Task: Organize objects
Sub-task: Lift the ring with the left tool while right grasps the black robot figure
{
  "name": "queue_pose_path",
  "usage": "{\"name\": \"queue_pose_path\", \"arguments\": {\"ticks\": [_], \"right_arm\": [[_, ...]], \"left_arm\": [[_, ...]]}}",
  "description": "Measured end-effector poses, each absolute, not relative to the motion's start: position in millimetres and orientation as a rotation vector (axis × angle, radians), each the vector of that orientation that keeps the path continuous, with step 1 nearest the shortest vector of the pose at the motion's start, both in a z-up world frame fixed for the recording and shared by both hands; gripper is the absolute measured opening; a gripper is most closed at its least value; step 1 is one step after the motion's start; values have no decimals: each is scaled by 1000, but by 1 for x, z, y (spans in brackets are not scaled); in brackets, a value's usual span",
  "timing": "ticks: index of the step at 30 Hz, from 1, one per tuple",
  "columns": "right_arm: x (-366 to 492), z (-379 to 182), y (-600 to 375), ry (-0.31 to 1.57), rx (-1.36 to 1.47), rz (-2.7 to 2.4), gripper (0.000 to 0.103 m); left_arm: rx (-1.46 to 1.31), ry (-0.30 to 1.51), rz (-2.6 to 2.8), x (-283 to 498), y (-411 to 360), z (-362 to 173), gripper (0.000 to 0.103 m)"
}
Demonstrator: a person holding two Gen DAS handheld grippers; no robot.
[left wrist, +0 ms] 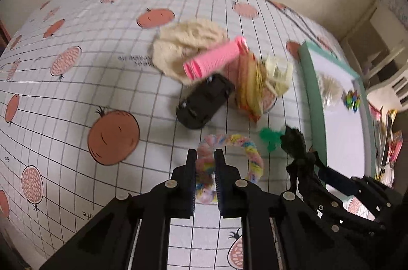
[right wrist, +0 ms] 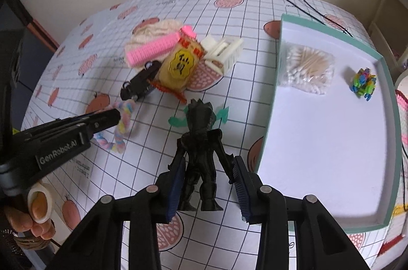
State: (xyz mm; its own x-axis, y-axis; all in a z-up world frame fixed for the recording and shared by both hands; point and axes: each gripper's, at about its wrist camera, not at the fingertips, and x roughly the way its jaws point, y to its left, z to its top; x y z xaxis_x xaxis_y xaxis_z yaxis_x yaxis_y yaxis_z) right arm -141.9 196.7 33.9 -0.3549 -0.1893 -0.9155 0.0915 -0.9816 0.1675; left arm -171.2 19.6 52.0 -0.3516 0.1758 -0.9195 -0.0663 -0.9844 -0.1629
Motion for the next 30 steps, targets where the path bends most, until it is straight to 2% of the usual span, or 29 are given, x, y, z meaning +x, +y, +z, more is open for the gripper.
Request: {"name": "queue_pose_path", "arguments": {"ticks": [2, 4, 22, 24, 25, 26, 27, 30], "right_arm": [[-141, 38, 201, -154, 1654, -2456, 40], [-145, 40, 197, -184, 1633, -2461, 14], [-149, 29, 201, -274, 1647, -2448, 12], [-149, 27, 197, -250, 1648, -2445, 14], [-149, 26, 195, -244, 1647, -2448, 23], [-149, 26, 193, -238, 1649, -2450, 35], [-150, 25, 192, -237, 1650, -2453, 40], [-151, 23, 189, -238, 1650, -2461, 44]], "left_arm": [[-1667, -151, 2491, -167, 10, 60, 13], [-1638, -166, 2514, -171, 17, 63, 13], [-1592, -229, 2540, -162, 15, 75, 13], [-1601, -228, 2542, -162, 15, 74, 13], [-1604, -231, 2543, -162, 14, 73, 13], [-1606, -234, 2543, -162, 13, 74, 13], [-1609, -238, 2543, -162, 12, 73, 14], [-1620, -248, 2544, -162, 9, 72, 14]]}}
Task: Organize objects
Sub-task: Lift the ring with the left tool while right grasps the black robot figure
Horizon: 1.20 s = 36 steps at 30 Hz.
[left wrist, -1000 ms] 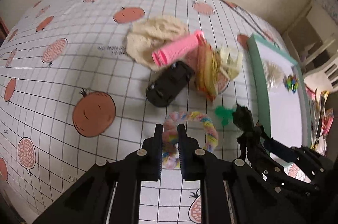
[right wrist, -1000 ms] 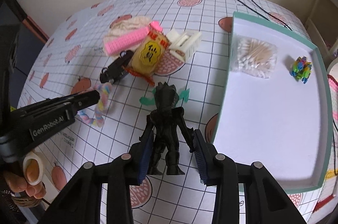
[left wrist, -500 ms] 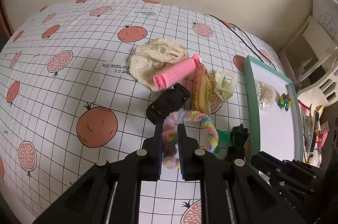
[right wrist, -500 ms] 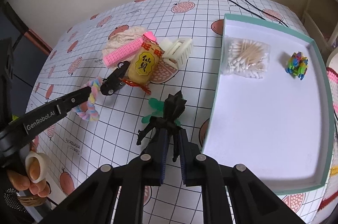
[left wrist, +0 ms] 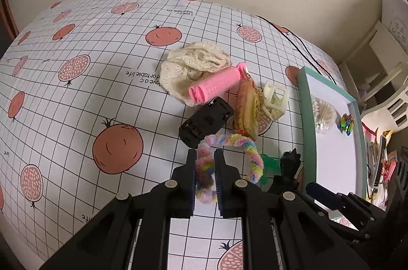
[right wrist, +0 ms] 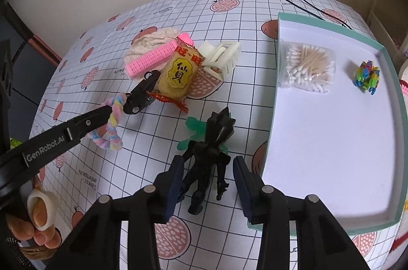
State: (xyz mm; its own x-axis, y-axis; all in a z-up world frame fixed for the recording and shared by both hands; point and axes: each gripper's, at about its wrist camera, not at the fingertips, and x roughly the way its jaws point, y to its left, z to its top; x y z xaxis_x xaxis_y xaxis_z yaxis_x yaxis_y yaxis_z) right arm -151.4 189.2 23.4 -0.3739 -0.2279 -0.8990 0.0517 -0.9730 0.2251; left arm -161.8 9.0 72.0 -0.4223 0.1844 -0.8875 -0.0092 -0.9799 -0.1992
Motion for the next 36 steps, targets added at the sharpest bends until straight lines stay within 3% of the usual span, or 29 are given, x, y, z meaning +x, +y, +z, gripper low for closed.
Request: {"name": "queue_pose_path", "arguments": {"ticks": [11, 24, 27, 28, 33, 34, 35, 36], "right_arm": [[-160, 8, 165, -168, 1695, -2447, 70], [-167, -7, 147, -94, 1786, -2450, 70], [-167, -7, 149, -85, 1797, -2461, 58], [-167, -7, 150, -78, 1802, -2465, 50], [-167, -6, 157, -89, 1822, -2461, 49], [-167, -5, 157, -88, 1821, -2463, 40], [-167, -4, 159, -87, 1818, -2465, 25], [-167, -3, 160, -95, 1814, -2463, 22]], "left_arm": [[-1677, -262, 2540, -164, 5, 65, 14], [-1713, -253, 2530, -165, 5, 58, 14], [-1716, -246, 2529, -165, 6, 57, 14], [-1718, -247, 2527, -165, 6, 57, 14], [-1728, -249, 2527, -164, 6, 56, 14], [-1729, -249, 2528, -164, 6, 56, 14], [-1730, -249, 2528, -165, 5, 56, 14], [-1730, -248, 2529, -165, 5, 56, 14]]}}
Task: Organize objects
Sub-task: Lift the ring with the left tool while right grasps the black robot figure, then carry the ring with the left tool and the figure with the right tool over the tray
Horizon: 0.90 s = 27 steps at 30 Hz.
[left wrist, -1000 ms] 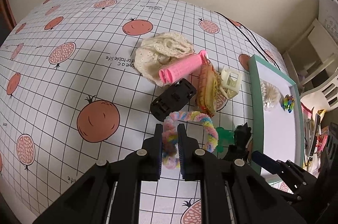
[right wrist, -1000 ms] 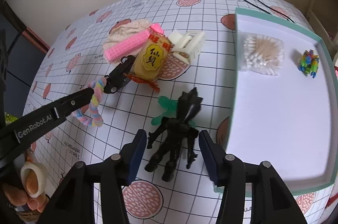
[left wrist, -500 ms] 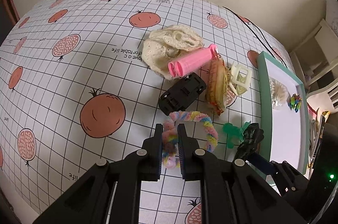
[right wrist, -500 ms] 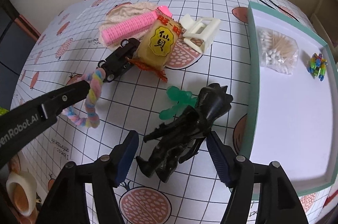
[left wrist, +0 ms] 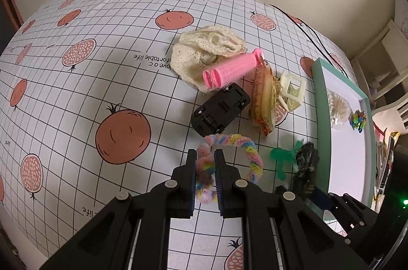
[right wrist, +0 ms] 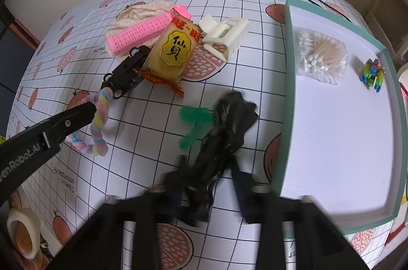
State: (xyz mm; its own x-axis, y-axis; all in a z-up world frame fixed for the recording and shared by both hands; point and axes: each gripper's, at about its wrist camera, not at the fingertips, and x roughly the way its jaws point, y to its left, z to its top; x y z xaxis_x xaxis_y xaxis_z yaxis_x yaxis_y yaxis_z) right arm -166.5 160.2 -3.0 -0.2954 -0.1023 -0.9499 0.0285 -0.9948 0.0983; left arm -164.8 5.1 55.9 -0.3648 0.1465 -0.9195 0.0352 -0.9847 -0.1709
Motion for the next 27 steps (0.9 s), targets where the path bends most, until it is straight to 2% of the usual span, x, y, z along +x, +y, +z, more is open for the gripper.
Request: {"name": "queue_pose_path", "arguments": {"ticks": [14, 27], "right_arm": [[-161, 22, 182, -202, 1709, -2502, 20], [-159, 64, 215, -304, 1460, -2715, 20]], "left_arm": [[-1705, -282, 2551, -165, 1, 63, 14], [-1461, -352, 2577, -159, 26, 94, 14]]}}
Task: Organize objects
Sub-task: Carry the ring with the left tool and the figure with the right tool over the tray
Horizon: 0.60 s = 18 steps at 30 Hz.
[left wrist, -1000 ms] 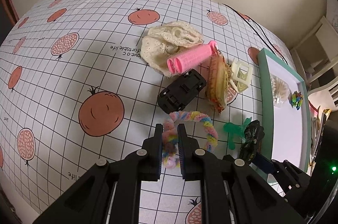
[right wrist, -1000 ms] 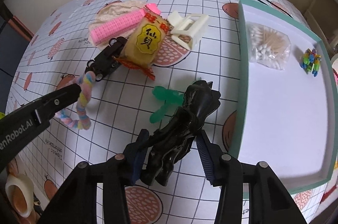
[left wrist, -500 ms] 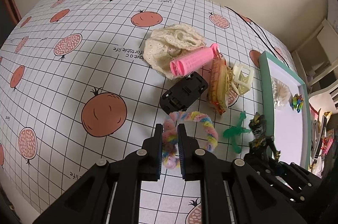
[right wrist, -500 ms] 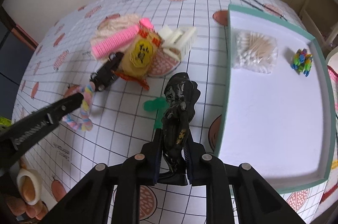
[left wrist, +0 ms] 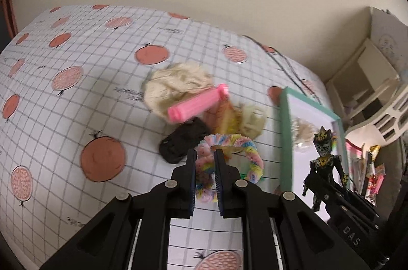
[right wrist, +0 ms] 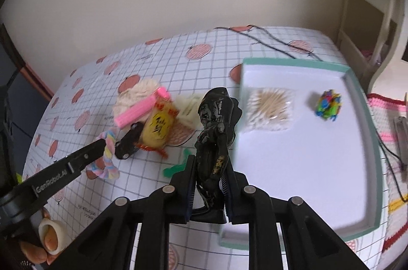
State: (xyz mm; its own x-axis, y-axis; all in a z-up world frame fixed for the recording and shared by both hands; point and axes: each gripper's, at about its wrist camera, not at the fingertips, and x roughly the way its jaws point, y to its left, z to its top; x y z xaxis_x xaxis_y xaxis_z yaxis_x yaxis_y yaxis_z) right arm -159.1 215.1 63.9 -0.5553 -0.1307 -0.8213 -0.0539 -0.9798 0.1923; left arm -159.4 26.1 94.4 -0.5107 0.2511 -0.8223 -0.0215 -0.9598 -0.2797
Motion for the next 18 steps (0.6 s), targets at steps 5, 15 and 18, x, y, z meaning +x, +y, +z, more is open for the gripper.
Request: {"name": "queue_pose_path", "arguments": {"ticks": [5, 15, 18], "right_arm": [[-151, 65, 244, -316, 1479, -2758, 20], [-139, 53, 300, -355, 1564, -2841, 20], [-136, 47, 315, -365, 1597, -2854, 20]], "left_arm": [[-1416, -329, 2543, -154, 52, 100, 14], [-1402, -235, 2451, -143, 111, 95, 14], [-1406, -194, 2421, -138, 131, 92, 14]]}}
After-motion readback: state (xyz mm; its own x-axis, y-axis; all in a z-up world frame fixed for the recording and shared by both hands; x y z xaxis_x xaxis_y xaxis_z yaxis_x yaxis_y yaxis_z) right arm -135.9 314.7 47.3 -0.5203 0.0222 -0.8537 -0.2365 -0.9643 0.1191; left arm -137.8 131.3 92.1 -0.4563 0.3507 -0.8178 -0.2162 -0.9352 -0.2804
